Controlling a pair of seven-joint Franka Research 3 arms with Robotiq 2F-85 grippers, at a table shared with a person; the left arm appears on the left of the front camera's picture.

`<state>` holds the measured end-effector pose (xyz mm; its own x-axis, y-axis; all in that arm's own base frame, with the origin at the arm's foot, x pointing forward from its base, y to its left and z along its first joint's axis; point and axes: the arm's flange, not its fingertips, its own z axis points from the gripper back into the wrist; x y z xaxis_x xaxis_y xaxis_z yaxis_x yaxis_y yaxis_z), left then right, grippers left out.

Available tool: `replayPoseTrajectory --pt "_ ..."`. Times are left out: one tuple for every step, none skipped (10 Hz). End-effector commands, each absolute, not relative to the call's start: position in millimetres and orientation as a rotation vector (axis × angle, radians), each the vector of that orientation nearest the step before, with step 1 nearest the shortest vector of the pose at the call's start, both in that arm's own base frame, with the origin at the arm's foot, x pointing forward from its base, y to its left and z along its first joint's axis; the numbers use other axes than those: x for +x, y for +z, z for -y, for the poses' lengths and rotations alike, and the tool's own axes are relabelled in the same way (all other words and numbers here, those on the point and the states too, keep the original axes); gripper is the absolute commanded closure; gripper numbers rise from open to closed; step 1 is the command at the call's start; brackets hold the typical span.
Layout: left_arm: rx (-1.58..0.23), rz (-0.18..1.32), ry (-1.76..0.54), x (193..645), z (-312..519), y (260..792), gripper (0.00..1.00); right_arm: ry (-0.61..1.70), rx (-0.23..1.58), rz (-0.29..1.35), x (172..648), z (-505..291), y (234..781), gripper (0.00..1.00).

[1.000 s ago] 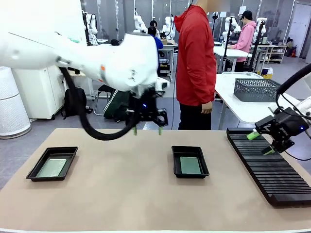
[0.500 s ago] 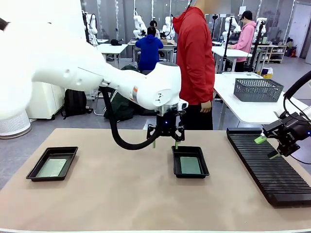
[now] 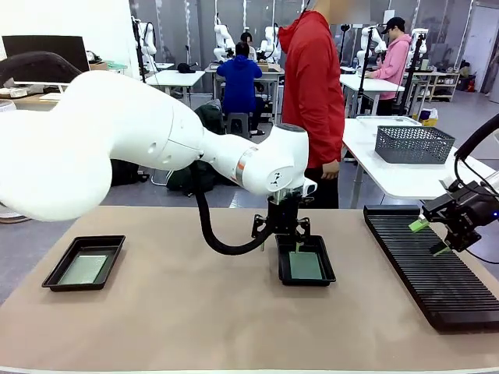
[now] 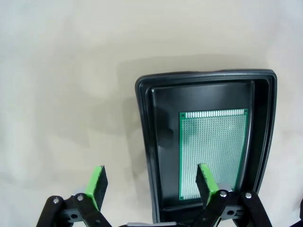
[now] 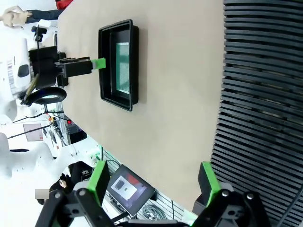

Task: Inspect and transfer BCBs to ESD trays.
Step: Pick up the ESD tray and place it on the left side of the table.

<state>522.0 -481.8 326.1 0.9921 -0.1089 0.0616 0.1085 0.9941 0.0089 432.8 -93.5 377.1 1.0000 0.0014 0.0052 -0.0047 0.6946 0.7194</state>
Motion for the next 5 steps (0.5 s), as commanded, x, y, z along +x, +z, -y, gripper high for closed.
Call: replayPoseTrajectory --pt "0.0 0.097 -0.1 527.8 482.3 320.9 0.0 0.001 0.803 0.009 430.0 92.5 378.5 0.0" --pt "0.005 0.1 -0.092 528.9 481.1 319.6 0.0 0.001 0.803 0.009 430.0 92.5 378.5 0.0" --pt "-0.003 0.1 -0.103 529.9 479.9 317.7 0.0 0.001 0.803 0.009 430.0 92.5 378.5 0.0" --pt "-0.024 0.1 -0.108 530.5 478.2 319.6 0.0 0.001 0.803 0.009 430.0 92.5 378.5 0.0" --pt "-0.002 0.08 -0.101 530.2 480.6 317.4 0.0 0.001 0.803 0.009 430.0 92.5 378.5 0.0"
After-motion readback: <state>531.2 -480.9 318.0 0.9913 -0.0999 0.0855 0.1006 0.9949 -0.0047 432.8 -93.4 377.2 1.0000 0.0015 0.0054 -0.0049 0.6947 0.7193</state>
